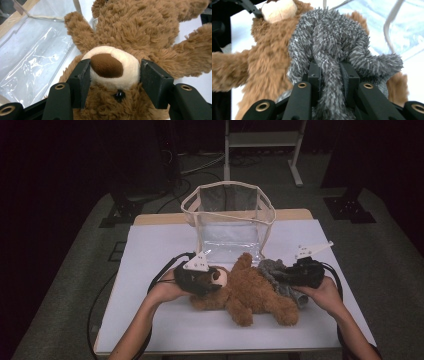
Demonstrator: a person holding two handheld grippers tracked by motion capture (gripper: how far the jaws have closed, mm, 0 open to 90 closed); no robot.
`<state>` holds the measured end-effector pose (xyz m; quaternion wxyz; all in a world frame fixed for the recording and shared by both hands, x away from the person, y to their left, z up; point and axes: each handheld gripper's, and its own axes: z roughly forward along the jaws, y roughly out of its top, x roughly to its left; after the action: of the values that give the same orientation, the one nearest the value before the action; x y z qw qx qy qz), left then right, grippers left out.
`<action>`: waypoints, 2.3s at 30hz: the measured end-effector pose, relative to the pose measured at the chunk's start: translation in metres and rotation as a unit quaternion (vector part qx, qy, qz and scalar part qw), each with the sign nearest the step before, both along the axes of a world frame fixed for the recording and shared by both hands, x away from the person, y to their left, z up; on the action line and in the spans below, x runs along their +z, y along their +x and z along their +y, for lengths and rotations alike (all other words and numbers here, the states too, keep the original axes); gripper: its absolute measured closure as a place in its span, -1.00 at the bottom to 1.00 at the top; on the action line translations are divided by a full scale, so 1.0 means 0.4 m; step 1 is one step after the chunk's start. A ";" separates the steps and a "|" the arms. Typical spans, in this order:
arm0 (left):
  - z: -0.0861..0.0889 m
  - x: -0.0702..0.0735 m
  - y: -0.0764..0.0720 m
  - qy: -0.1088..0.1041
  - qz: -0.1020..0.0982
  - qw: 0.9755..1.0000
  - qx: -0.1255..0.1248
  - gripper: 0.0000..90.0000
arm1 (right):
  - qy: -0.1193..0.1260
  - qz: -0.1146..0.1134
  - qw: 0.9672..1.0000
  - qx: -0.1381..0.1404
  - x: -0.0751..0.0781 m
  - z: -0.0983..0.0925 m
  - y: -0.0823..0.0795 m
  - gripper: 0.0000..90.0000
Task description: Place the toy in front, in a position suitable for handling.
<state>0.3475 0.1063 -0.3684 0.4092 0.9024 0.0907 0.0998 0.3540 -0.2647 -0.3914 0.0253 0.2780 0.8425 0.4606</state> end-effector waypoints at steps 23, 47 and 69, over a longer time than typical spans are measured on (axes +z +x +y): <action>0.020 0.016 -0.035 -0.025 -0.011 0.999 -0.023 -0.17 | -0.045 -0.039 0.997 0.055 0.084 0.123 0.009 0.61; 0.003 -0.019 -0.076 -0.011 0.023 0.998 -0.059 -0.08 | -0.092 -0.043 0.989 0.104 0.116 0.211 -0.004 0.61; -0.005 -0.012 -0.067 -0.029 0.060 0.996 -0.055 -0.08 | -0.045 -0.042 0.996 0.068 0.116 0.122 -0.044 0.62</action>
<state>0.3208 0.1045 -0.3731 0.4340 0.8981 0.0683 0.0197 0.3365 -0.2160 -0.3448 0.0415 0.1988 0.8777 0.4341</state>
